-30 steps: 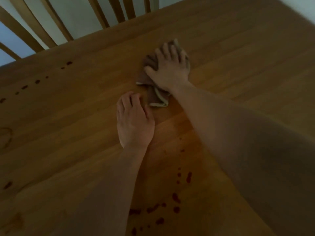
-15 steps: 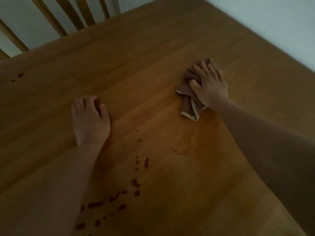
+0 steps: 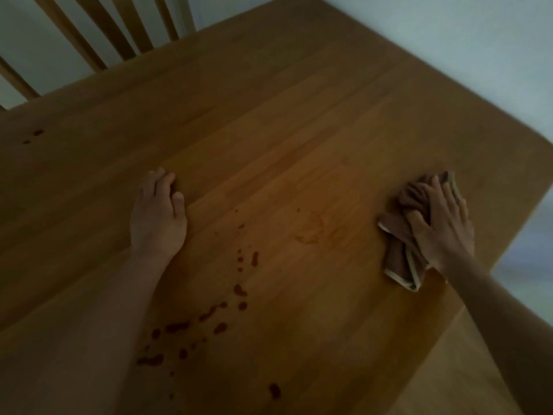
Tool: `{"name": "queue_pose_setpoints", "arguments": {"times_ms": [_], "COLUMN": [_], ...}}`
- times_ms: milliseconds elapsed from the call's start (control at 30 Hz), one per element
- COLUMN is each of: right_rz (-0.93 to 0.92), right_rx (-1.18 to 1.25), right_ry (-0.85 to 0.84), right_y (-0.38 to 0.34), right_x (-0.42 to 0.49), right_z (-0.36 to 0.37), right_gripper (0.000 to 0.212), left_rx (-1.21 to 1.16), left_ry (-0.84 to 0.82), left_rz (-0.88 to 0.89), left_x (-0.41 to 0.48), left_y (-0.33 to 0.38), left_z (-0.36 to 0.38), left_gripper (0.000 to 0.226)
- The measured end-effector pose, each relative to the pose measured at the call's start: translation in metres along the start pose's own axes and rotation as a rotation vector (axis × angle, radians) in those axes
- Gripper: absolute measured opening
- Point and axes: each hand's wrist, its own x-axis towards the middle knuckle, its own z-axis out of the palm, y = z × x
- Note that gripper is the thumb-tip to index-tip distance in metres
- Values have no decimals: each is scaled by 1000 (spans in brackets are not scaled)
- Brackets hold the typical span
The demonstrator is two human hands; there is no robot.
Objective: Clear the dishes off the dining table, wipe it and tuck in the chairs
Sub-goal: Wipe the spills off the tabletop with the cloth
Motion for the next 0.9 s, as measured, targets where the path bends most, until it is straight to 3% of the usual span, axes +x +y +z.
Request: {"name": "queue_pose_setpoints", "arguments": {"times_ms": [133, 467, 567, 733, 900], "right_rz": [15, -416, -540, -759, -896], "right_rx": [-71, -90, -90, -123, -99], "right_ry": [3, -96, -115, -180, -263], "right_y": [-44, -219, -259, -297, -290], "right_x": [-18, -23, -18, -15, -20], "right_z": [22, 99, 117, 134, 132], "right_gripper": [68, 76, 75, 71, 65], "left_rx": [20, 9, -111, -496, -446], "left_ry": [32, 78, 101, 209, 188], "left_rz": [7, 23, -11, -93, -31], "left_x": [-3, -1, 0, -5, -6], "left_y": [6, 3, 2, -2, -4], "left_z": [1, 6, 3, -4, -3], "left_gripper": [43, 41, 40, 55, 56]}}
